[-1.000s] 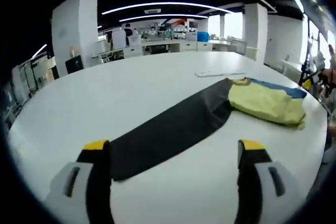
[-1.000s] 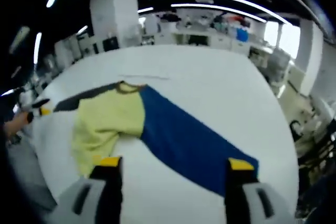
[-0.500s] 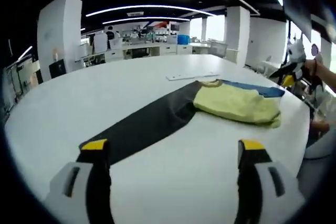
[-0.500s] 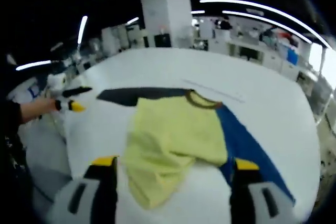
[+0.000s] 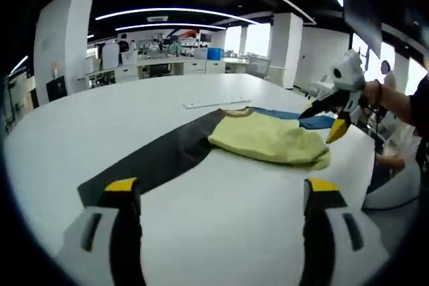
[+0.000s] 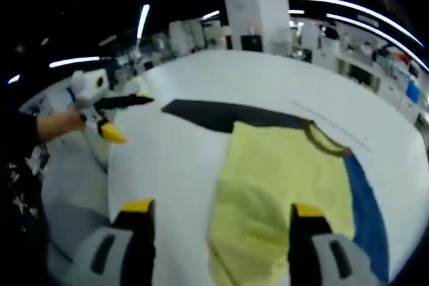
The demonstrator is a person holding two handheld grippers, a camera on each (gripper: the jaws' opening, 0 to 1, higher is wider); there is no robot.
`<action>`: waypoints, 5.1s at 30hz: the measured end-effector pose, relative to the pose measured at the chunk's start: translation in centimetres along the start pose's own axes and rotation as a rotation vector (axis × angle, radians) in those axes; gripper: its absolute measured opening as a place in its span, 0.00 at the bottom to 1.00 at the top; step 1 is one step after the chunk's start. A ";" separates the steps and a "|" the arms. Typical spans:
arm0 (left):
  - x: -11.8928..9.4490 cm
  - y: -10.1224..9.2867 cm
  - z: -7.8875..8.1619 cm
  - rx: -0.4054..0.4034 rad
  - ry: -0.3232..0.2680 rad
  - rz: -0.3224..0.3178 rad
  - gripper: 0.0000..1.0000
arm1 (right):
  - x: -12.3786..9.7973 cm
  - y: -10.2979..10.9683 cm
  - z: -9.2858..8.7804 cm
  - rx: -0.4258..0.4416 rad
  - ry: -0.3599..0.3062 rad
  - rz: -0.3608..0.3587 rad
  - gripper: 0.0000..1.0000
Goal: Fold the garment on the visible template until the final outline fits inside the template.
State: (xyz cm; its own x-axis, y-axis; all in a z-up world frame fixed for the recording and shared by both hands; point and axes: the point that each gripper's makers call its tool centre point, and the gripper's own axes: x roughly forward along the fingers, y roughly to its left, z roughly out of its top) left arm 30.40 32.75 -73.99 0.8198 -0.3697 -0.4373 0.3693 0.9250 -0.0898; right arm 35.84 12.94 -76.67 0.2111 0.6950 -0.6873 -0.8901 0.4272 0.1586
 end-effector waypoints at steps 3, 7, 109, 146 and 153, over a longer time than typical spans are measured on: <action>0.1 -1.2 0.3 0.002 -0.004 -0.020 0.99 | 1.2 0.5 0.2 -0.011 0.000 0.000 0.73; 0.3 -2.4 -0.1 0.012 -0.001 -0.039 0.99 | 3.0 1.1 0.3 -0.048 0.010 0.002 0.68; 16.9 -8.9 -0.9 -0.034 0.076 -0.294 0.43 | 4.5 -12.2 -0.1 0.036 0.006 -0.289 0.00; 22.8 -8.2 -1.0 0.091 0.102 -0.153 0.00 | 1.4 -12.0 -1.1 0.285 -0.110 -0.265 0.28; 22.5 -8.2 -1.1 0.050 0.124 -0.154 0.00 | -1.4 -12.2 -2.6 0.322 -0.137 -0.304 0.34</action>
State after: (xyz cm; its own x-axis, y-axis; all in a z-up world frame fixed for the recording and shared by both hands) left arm 45.35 16.90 -84.10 0.6927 -0.4900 -0.5292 0.5099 0.8517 -0.1211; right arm 45.39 5.24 -79.47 0.5142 0.5708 -0.6401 -0.6128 0.7667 0.1913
